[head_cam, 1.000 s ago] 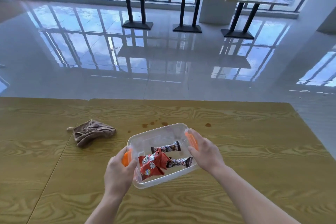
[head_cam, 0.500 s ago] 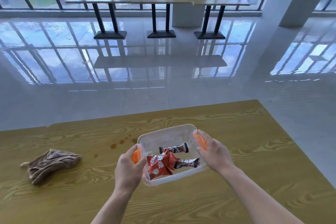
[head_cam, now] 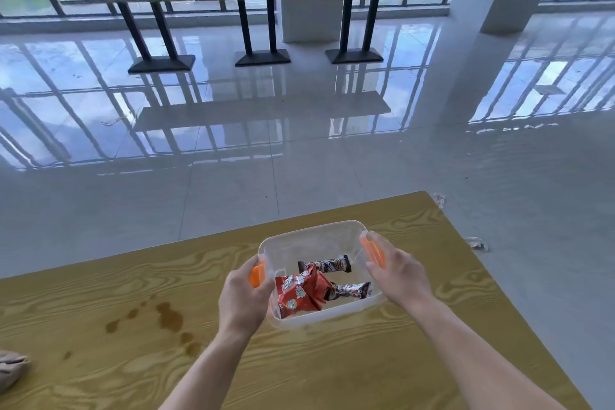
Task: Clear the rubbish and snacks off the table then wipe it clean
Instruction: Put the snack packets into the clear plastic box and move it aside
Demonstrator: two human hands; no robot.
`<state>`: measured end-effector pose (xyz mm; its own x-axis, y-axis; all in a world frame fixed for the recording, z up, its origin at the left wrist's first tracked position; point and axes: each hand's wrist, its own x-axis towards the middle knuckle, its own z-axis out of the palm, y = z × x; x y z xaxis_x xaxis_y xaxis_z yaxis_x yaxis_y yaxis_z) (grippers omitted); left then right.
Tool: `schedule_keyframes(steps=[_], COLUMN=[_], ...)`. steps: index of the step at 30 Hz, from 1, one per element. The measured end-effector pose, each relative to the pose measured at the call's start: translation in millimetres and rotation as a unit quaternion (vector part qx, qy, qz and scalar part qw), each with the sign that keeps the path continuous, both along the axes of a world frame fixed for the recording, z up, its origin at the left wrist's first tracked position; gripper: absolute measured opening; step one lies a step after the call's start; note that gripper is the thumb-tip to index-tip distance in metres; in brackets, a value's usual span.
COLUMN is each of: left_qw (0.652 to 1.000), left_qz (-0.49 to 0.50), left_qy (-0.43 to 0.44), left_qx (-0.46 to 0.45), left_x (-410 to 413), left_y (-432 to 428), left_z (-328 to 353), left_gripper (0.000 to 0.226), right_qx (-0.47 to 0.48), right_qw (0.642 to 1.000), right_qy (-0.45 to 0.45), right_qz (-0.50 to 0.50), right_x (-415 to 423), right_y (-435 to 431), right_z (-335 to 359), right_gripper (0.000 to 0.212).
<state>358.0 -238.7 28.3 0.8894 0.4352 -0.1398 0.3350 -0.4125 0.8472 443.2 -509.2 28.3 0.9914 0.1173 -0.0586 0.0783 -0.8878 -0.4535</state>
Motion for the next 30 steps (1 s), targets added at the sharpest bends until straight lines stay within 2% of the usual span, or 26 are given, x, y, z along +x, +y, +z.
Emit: schedule_keyframes(steps=[3, 18, 30], left_qw=[1.000, 0.999, 0.997], left_qz=[-0.009, -0.029, -0.038], left_qy=[0.014, 0.034, 0.049], left_qx=[0.013, 0.018, 0.035], left_x=[32.0, 140.4, 182.5], left_y=[-20.4, -88.0, -99.0], left_z=[-2.7, -16.7, -34.3], left_gripper=[0.039, 0.048, 0.043], right_qx=[0.003, -0.017, -0.024], right_qw=[1.000, 0.999, 0.999], right_qy=[-0.002, -0.003, 0.014], right_qz=[-0.009, -0.031, -0.039], right_x=[21.7, 125.2, 162.5], right_y=[-22.4, -87.2, -96.3], right_z=[-4.3, -15.9, -25.4], right_gripper=[0.056, 0.058, 0.056])
